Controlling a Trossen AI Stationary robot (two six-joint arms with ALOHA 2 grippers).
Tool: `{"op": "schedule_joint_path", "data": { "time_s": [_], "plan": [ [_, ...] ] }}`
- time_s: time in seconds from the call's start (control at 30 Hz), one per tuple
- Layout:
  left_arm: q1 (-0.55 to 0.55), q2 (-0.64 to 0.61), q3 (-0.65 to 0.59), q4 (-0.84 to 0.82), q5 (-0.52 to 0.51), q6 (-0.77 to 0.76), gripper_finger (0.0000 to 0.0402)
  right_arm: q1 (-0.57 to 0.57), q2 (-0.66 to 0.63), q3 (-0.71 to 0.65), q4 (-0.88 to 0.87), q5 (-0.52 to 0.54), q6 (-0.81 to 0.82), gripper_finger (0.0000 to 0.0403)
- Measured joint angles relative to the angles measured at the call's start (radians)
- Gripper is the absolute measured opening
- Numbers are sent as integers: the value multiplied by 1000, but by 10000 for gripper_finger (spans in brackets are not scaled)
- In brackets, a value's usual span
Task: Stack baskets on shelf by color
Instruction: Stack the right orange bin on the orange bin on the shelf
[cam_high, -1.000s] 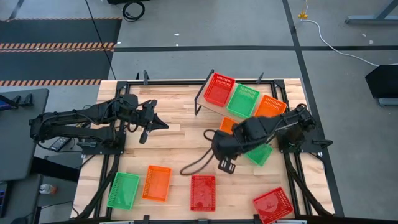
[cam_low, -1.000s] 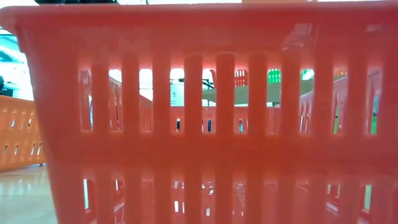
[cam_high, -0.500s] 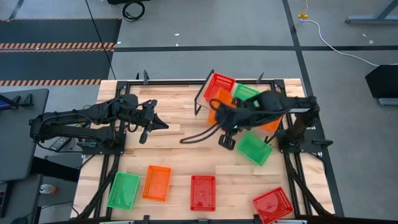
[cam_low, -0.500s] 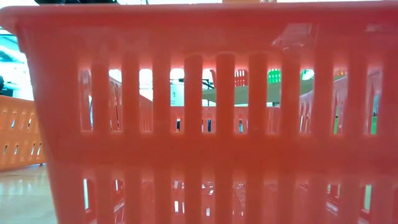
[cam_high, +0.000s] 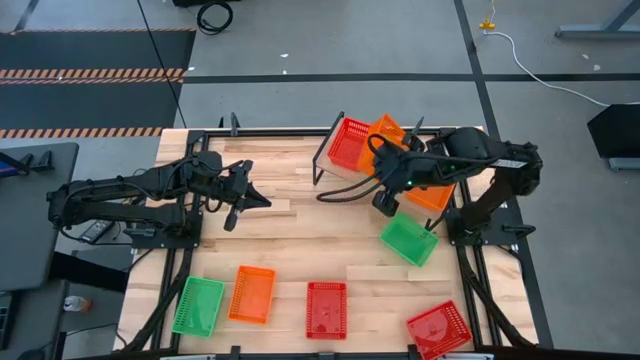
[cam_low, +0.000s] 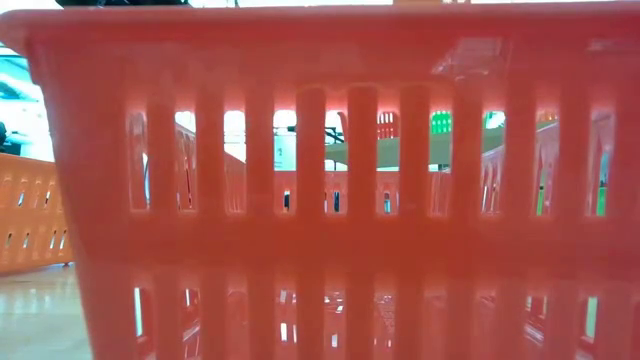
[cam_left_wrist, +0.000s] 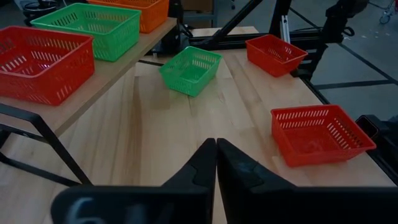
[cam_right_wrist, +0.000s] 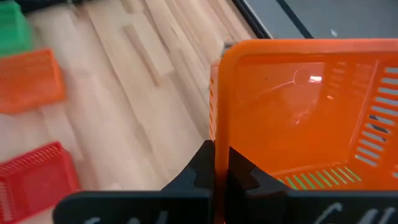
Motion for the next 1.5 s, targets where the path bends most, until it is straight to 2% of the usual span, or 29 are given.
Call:
{"op": "schedule_joint_path", "data": {
  "time_s": [0.3,0.7,1.07,1.5],
  "plan": [
    [0,0,0,1,0,0,24,-4,-204,-280,0,-34,121,10],
    [0,0,0,1,-1,6,16,30,-436,-548,-1,-111,275,10],
    [0,0,0,1,-30,9,24,30,-513,-631,1,-113,276,11],
    [0,0,0,1,-30,6,24,30,-516,-650,1,-156,273,12]
  ]
}}
